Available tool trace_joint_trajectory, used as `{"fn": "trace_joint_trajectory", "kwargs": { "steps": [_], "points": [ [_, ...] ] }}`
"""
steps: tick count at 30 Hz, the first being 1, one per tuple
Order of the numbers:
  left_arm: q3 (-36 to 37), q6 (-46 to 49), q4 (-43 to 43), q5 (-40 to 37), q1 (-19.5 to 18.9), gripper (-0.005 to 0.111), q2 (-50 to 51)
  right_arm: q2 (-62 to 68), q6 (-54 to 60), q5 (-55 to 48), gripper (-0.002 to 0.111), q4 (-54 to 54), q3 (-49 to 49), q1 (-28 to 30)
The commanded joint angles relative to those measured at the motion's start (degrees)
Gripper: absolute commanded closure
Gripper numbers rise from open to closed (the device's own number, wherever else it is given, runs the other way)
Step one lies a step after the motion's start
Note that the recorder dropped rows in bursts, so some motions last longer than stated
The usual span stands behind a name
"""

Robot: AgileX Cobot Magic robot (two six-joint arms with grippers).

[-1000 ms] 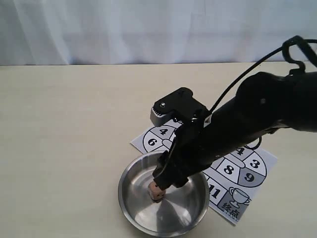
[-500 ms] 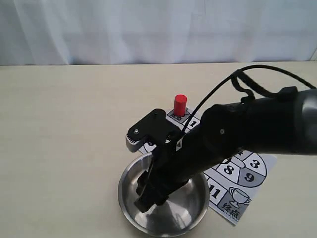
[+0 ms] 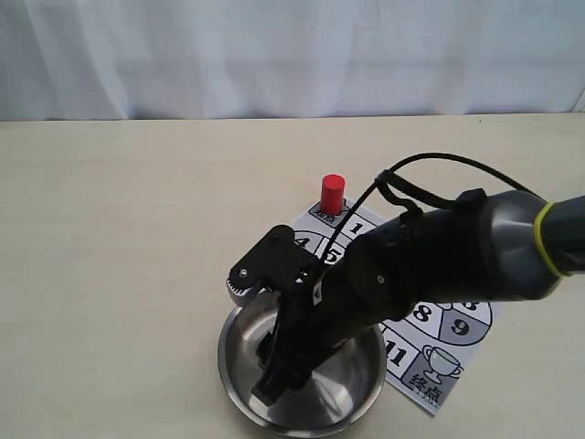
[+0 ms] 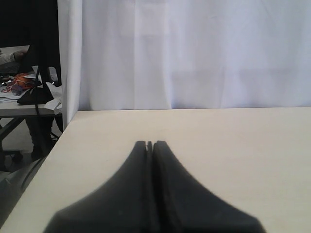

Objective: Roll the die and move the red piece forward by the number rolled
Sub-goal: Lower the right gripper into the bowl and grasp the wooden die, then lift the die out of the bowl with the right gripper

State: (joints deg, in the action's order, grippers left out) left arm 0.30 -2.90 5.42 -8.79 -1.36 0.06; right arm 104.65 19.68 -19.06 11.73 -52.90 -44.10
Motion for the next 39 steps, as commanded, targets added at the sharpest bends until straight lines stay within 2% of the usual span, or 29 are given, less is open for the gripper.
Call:
{"fn": "trace_joint_trajectory", "kwargs": {
  "steps": [1,16,24,33,37,39],
  "points": [
    [-0.30,-0.12,-0.16,0.53,0.01,0.107,-0.06,0.21,-1.06,2.73,0.048,-1.52,-0.44,-0.06],
    [-0.30,-0.12,-0.04,0.65,0.01,0.107,-0.06,2.88,-3.08,3.14,0.048,-1.52,-0.44,0.29],
    [-0.30,-0.12,-0.04,0.65,0.01,0.107,-0.06,2.88,-5.62,2.94,0.055,-1.52,-0.44,0.29],
    [-0.30,-0.12,-0.04,0.54,0.01,0.107,-0.06,2.88,-8.98,2.05,0.079,-1.52,-0.44,0.29],
    [-0.30,-0.12,-0.04,0.54,0.01,0.107,-0.06,2.22,-8.98,0.81,0.104,-1.52,-0.44,0.29],
    [-0.30,-0.12,-0.04,0.54,0.01,0.107,-0.06,0.96,-9.07,0.41,0.104,-1.52,-0.44,0.29]
  ]
}}
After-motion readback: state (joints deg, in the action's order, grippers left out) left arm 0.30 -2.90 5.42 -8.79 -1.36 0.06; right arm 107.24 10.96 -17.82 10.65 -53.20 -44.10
